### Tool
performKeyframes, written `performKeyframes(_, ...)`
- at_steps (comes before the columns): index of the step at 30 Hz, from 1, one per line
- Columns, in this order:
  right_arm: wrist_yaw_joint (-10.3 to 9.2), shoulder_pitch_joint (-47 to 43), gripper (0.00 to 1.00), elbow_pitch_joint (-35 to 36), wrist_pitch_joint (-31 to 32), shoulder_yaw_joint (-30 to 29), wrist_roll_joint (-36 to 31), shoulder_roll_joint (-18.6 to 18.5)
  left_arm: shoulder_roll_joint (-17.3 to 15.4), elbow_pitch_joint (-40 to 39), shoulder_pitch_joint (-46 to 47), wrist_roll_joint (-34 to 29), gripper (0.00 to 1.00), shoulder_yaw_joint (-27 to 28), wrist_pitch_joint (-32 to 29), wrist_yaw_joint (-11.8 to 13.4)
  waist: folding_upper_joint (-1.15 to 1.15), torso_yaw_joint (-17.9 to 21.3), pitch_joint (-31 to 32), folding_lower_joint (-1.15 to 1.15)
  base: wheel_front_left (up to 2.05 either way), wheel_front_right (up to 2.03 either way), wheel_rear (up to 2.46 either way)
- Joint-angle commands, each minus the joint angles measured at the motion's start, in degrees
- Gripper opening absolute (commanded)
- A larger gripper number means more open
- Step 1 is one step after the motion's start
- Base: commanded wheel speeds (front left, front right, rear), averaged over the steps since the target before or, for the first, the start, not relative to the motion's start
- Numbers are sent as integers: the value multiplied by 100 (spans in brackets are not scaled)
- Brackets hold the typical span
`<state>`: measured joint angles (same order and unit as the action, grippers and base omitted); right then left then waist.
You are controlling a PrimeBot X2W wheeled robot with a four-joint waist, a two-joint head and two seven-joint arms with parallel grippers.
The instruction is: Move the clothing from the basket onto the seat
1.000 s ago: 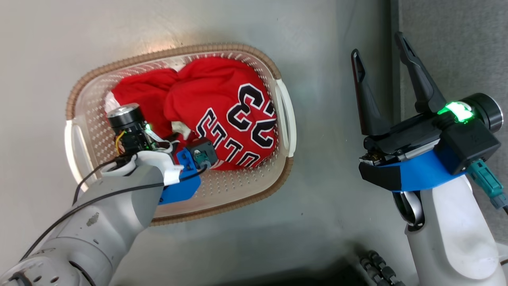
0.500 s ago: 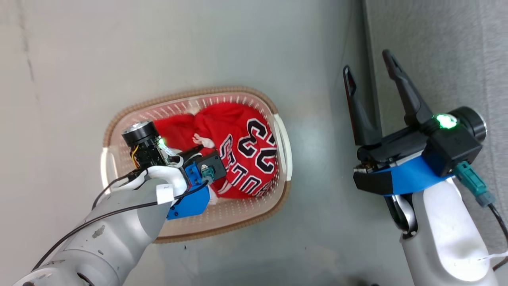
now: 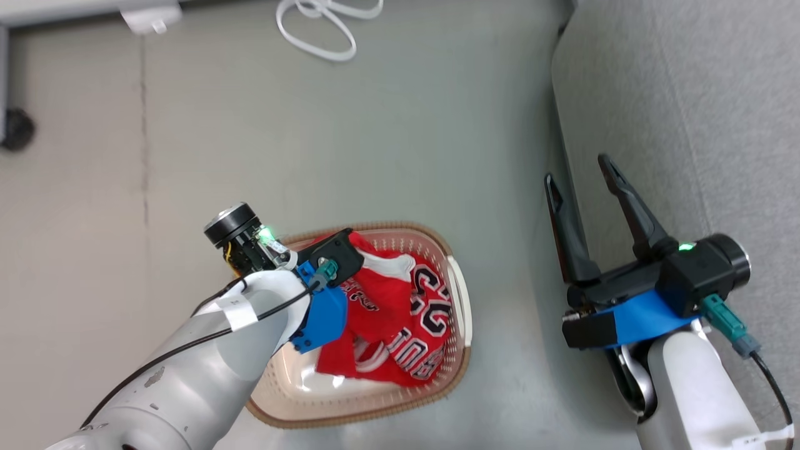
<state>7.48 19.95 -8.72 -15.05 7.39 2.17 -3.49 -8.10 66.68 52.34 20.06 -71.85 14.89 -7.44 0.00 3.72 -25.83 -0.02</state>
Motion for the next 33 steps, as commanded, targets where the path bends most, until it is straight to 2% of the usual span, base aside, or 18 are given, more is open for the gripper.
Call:
performKeyframes(1, 3, -134, 100, -41, -20, -17, 25, -30, -33, -176, -75, 106, 0, 138, 36, 10, 0, -119, 498, 2, 0, 0, 0)
performKeyframes(8, 3, -462, 100, -126, -20, -65, 64, -19, -354, -1192, -412, 479, 0, 1045, 37, 437, 0, -157, 1129, 2, 0, 0, 0)
performKeyframes(15, 3, -696, 100, -160, -20, -118, 89, -7, -644, -2282, -772, 422, 0, 1883, 39, 668, 0, -150, 1567, 2, 0, 0, 0)
performKeyframes(20, 3, -873, 100, -157, -20, -148, 120, 9, -671, -3171, -1067, 388, 0, 2699, 38, 801, 0, -125, 1852, 2, 0, 0, 0)
performKeyframes(26, 3, -1006, 100, -174, -20, -164, 148, 24, -507, -3860, -1278, 213, 0, 3157, 39, 740, 0, -92, 2072, 2, 0, 0, 0)
performKeyframes(33, 3, -1189, 100, -188, -20, -215, 165, 41, -254, -4333, -1544, 91, 0, 3396, 39, 626, 0, -94, 2318, 2, 0, 0, 0)
